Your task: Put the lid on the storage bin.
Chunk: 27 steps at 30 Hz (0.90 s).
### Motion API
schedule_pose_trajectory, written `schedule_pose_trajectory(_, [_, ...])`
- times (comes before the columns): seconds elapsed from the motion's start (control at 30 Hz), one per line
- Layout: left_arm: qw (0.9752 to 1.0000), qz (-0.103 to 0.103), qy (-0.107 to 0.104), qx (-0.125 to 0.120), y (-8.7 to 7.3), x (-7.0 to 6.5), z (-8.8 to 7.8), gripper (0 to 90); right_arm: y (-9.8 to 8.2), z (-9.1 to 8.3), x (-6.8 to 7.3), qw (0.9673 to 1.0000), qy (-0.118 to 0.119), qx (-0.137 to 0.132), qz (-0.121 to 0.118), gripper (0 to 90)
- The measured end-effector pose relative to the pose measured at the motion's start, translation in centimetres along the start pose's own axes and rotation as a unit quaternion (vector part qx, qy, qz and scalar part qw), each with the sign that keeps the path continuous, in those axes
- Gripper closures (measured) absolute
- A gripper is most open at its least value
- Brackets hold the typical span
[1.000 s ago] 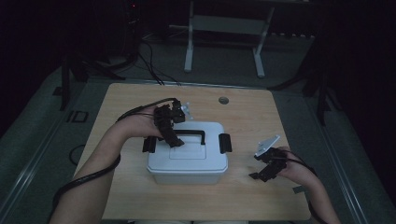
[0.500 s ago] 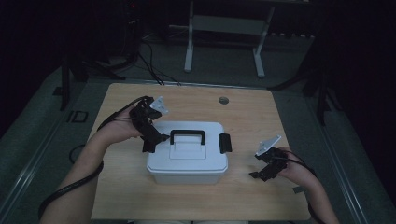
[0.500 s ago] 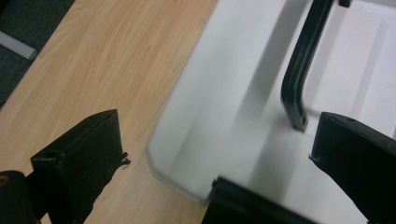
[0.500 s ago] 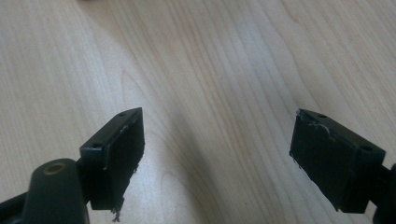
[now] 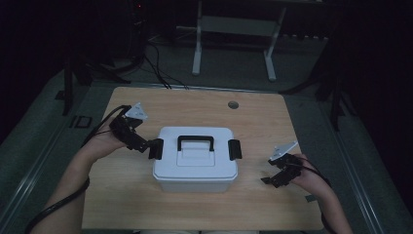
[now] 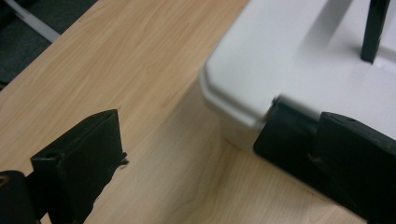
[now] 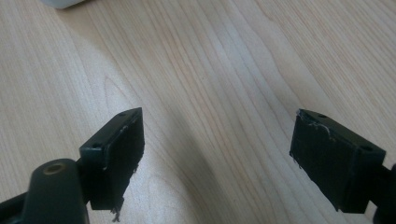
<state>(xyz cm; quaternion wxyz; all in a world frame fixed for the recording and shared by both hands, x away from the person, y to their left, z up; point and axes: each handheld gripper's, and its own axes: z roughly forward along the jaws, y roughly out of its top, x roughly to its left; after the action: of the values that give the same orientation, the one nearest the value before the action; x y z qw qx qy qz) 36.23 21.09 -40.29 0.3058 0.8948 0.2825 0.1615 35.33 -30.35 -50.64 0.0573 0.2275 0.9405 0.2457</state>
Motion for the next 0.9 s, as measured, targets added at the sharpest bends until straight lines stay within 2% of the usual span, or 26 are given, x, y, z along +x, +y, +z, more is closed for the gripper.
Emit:
schedule_pose_trajectory(0.17, [0.9998,-0.012,0.007,-0.017,-2.0,0.5,-0.6,2.0,-0.4,0.0,-0.1,1.0,-0.003,-0.002,0.008,17.3])
schedule_pose_trajectory(0.3, [0.9985,-0.043,-0.001,-0.035,-3.6,1.1,-0.9,2.0,-0.5,-0.1,-0.2,0.9999,-0.007,-0.009,0.011,17.3])
schedule_pose_trajectory(0.37, [0.9983,-0.045,0.002,-0.037,-4.3,1.1,-0.9,2.0,-0.6,-0.1,-0.3,0.9997,-0.011,-0.013,0.016,17.1])
schedule_pose_trajectory(0.43, [0.9983,-0.045,0.002,-0.037,-4.3,1.1,-0.9,2.0,-0.6,-0.1,-0.3,0.9997,-0.012,-0.015,0.017,17.1])
schedule_pose_trajectory(0.47, [0.9981,-0.048,0.001,-0.039,-5.4,1.1,-0.7,2.0,-0.7,-0.1,-0.4,0.9995,-0.016,-0.018,0.02,17.1])
schedule_pose_trajectory(0.53, [0.9974,-0.056,-0.008,-0.044,-6.2,1.1,-0.8,2.0,-0.9,-0.1,-0.4,0.9993,-0.022,-0.019,0.023,17.1])
schedule_pose_trajectory(0.8, [0.994,-0.087,0.018,-0.064,-9.7,1.1,-0.8,2.0,-1.9,0.0,-0.8,0.9976,-0.035,-0.035,0.049,16.7])
schedule_pose_trajectory(0.83, [0.994,-0.087,0.018,-0.064,-9.7,1.1,-0.8,2.0,-2.0,0.0,-0.8,0.9972,-0.037,-0.039,0.052,16.7])
schedule_pose_trajectory(0.87, [0.9931,-0.092,0.028,-0.067,-10.5,0.9,-0.4,2.0,-2.0,0.0,-0.8,0.9968,-0.04,-0.043,0.055,16.7])
schedule_pose_trajectory(0.9, [0.9927,-0.097,0.025,-0.068,-10.9,0.8,-0.2,2.0,-2.1,0.0,-0.8,0.9963,-0.042,-0.048,0.058,16.7])
